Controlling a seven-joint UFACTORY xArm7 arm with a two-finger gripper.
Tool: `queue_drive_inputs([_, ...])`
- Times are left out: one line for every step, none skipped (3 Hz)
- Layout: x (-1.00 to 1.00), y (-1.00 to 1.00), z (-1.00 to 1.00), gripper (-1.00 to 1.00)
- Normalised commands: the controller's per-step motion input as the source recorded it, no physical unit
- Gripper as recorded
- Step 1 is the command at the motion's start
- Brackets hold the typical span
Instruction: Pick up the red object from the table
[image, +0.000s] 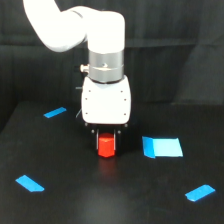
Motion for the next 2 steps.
queue_drive_inputs([-0.14,-0.05,0.98,-1.00])
queue_drive_inputs([-0.14,0.00,0.89,-1.00])
